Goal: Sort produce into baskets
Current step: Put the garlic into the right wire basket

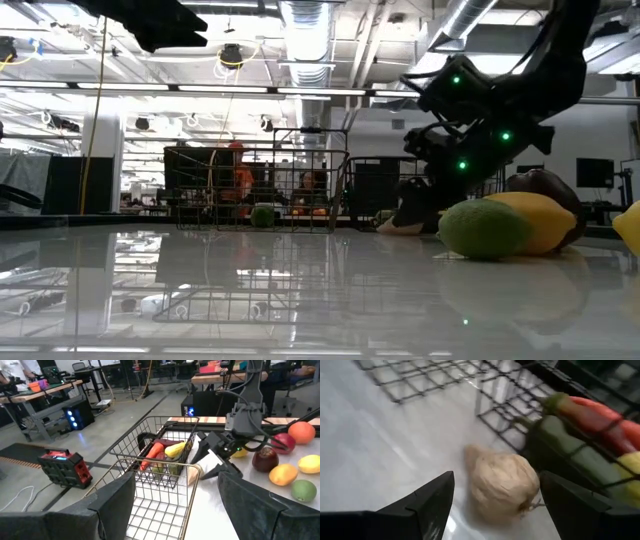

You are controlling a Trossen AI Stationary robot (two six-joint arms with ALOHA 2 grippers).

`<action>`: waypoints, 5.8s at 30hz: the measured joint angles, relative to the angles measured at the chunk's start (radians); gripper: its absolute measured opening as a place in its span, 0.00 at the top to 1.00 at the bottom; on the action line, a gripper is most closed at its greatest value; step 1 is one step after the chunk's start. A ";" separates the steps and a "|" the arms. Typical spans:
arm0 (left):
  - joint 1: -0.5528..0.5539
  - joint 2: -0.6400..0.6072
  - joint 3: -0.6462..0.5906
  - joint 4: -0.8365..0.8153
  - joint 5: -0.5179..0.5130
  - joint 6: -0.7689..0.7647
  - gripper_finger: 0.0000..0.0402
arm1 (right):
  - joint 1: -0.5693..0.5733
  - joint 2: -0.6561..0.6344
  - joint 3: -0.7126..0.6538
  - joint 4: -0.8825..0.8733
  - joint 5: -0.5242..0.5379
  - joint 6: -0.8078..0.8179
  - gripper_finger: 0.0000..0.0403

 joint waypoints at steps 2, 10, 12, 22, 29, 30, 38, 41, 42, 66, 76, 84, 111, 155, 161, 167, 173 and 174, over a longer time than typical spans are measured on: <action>0.000 0.000 0.000 0.000 0.000 0.002 0.32 | 0.010 0.000 0.000 0.000 -0.048 -0.014 0.22; 0.000 0.000 0.000 0.000 0.000 0.003 0.32 | 0.099 0.000 0.000 0.010 -0.112 -0.021 0.24; 0.000 0.000 0.000 0.000 0.000 -0.002 0.32 | 0.105 0.000 -0.001 0.014 -0.062 -0.015 0.25; 0.000 0.000 0.000 0.000 0.000 -0.007 0.32 | 0.071 0.000 0.000 0.130 -0.104 -0.034 0.25; 0.000 0.000 0.000 0.001 0.000 -0.004 0.32 | 0.077 0.000 0.000 0.173 -0.124 -0.105 0.25; 0.000 0.000 0.000 0.001 0.000 -0.004 0.32 | 0.070 0.000 0.000 0.176 -0.124 -0.111 0.25; 0.000 0.000 0.000 0.003 0.000 -0.008 0.32 | 0.011 0.000 0.002 0.228 -0.209 -0.139 0.25; 0.000 0.000 0.000 0.004 0.000 -0.006 0.32 | 0.012 0.000 0.011 0.219 -0.210 -0.155 0.25; 0.000 0.000 0.000 0.004 0.000 -0.006 0.32 | 0.013 0.000 0.014 0.219 -0.209 -0.160 0.25; 0.000 0.000 0.000 -0.007 0.001 0.004 0.32 | 0.018 0.138 0.143 0.128 -0.194 -0.181 0.28; 0.000 0.000 0.000 -0.007 0.000 -0.005 0.32 | 0.089 0.138 0.158 0.130 -0.170 -0.208 0.27; 0.000 0.000 0.000 -0.007 0.000 -0.005 0.32 | 0.088 0.148 0.220 0.129 -0.107 -0.274 0.27; -0.001 0.000 0.000 -0.018 0.000 -0.004 0.32 | 0.018 0.264 0.270 0.214 -0.190 -0.234 0.40; -0.001 0.000 0.000 -0.021 0.008 -0.019 0.32 | 0.060 -0.291 0.430 -0.337 0.097 -0.497 0.65; -0.001 0.000 0.000 -0.019 0.007 -0.019 0.32 | -0.009 -0.298 0.430 -0.396 0.097 -0.489 0.65; -0.001 0.000 0.000 -0.022 0.007 -0.019 0.32 | -0.097 -0.297 0.430 -0.582 0.028 -0.412 0.56; -0.001 0.000 0.000 -0.022 0.007 -0.019 0.32 | -0.155 -0.297 0.430 -0.669 0.006 -0.335 0.31; -0.001 0.000 0.000 -0.022 0.007 -0.019 0.32 | -0.152 -0.299 0.430 -0.680 0.005 -0.335 0.28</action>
